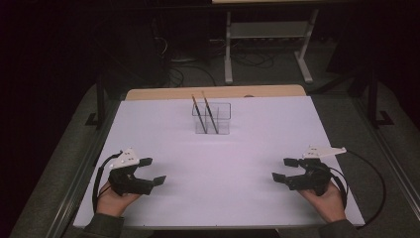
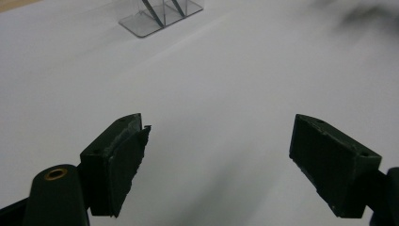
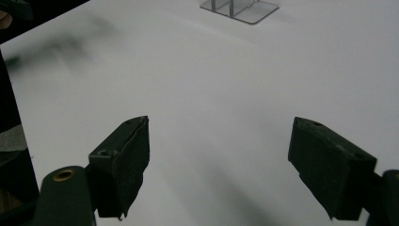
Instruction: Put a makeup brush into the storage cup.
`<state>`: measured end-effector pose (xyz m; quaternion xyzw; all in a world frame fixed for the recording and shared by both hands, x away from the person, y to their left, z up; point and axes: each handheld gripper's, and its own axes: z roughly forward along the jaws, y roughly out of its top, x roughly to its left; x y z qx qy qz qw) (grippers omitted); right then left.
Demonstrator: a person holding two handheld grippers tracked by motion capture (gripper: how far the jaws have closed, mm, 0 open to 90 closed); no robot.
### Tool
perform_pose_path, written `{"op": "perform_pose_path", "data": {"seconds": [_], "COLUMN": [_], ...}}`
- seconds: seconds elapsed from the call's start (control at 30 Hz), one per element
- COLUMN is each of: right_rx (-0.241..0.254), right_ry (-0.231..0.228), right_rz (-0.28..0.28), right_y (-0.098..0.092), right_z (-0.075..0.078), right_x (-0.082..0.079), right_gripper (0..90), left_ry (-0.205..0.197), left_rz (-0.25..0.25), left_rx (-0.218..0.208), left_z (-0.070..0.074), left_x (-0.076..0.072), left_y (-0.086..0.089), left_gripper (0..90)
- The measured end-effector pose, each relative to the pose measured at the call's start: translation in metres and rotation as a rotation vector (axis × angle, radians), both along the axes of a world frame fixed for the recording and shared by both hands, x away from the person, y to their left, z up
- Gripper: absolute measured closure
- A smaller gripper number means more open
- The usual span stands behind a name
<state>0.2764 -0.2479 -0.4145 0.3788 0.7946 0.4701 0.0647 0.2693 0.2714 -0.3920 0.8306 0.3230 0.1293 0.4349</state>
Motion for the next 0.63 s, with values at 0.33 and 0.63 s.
{"op": "perform_pose_path", "data": {"seconds": [0.33, 0.63], "right_rx": [0.000, -0.001], "right_ry": [0.009, 0.001], "right_rz": [0.001, 0.002], "right_y": [-0.0017, 0.0001], "right_z": [-0.0040, -0.0068], "right_x": [-0.0025, -0.0026], "right_gripper": [20.4, 19.5], "left_ry": [-0.001, 0.006], "left_rz": [-0.002, 0.000], "left_rx": [-0.004, -0.001], "left_z": [-0.0009, -0.0034], "left_x": [0.0005, 0.0009], "left_y": [0.0010, 0.0008], "left_gripper": [17.8, 17.7]}}
